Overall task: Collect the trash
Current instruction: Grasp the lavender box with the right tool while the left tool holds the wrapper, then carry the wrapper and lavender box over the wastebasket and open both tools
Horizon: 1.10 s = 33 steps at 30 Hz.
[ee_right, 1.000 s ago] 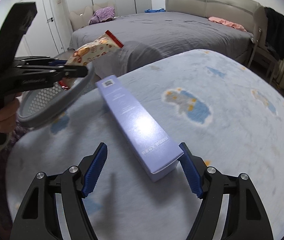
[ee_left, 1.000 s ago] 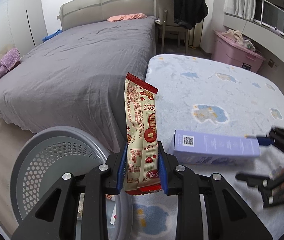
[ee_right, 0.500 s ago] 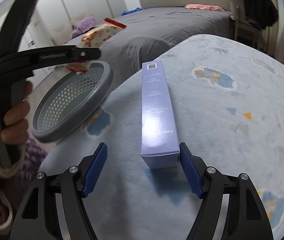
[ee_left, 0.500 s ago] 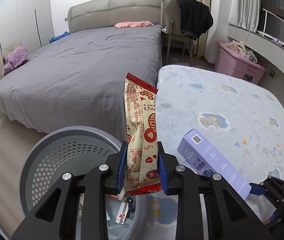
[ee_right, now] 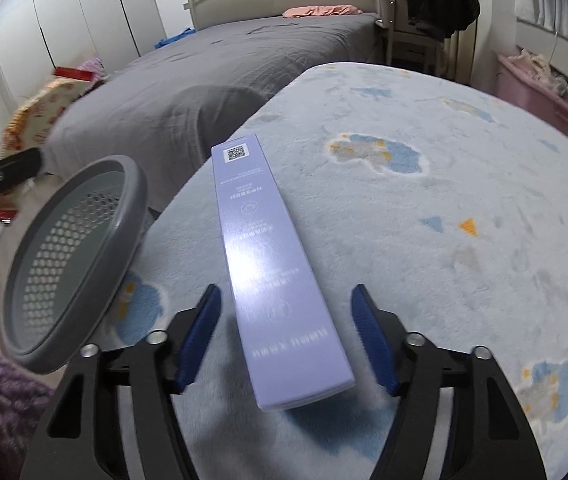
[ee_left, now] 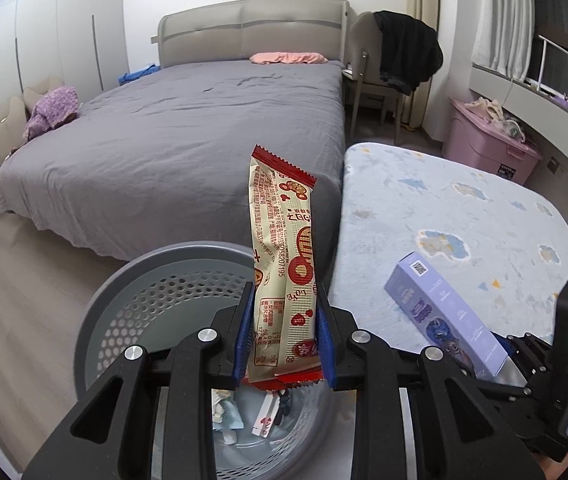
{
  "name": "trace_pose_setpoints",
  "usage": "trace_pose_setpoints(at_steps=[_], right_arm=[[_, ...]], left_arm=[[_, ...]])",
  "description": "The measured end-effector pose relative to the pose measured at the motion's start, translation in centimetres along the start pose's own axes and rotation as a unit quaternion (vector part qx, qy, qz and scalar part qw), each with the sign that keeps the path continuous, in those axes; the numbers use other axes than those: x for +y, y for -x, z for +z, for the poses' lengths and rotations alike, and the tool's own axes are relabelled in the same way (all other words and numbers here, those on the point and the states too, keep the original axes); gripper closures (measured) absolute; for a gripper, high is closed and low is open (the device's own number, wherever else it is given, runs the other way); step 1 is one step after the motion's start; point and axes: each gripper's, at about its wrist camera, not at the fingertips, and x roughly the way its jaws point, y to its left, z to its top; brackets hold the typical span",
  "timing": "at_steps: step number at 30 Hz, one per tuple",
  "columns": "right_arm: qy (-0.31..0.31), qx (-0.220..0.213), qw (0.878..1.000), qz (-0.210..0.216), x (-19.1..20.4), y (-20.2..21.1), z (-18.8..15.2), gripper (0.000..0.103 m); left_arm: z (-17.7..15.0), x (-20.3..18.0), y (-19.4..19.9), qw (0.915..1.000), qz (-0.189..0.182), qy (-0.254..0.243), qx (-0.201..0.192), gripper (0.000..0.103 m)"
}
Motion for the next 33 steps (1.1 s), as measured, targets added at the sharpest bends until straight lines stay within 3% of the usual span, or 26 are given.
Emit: trace_pose_setpoints(at_steps=[5, 10, 12, 19, 33], right_arm=[[0.001, -0.005, 1.000, -0.023, 0.6, -0.7, 0.4, 0.045], [-0.001, -0.011, 0.999, -0.032, 1.0, -0.8, 0.6, 0.066], [0.003, -0.015, 0.999, -0.036, 1.2, -0.8, 0.6, 0.070], [-0.001, -0.036, 0.999, -0.026, 2.5, 1.2, -0.1, 0.071], [0.051, -0.072, 0.994, 0.060, 11.8, 5.5, 0.2, 0.071]], left_arm=[[-1.0, 1.0, 0.7, 0.9999, 0.011, 0.001, 0.000, 0.075], [-2.5, 1.6, 1.2, 0.9997, 0.024, -0.008, 0.003, 0.075], [-3.1, 1.9, 1.6, 0.9996, 0.026, -0.009, 0.003, 0.075], [-4.9, 3.5, 2.2, 0.9993, 0.036, -0.003, 0.014, 0.075], [-6.3, 7.7, 1.2, 0.9968, 0.070, 0.018, 0.035, 0.075]])
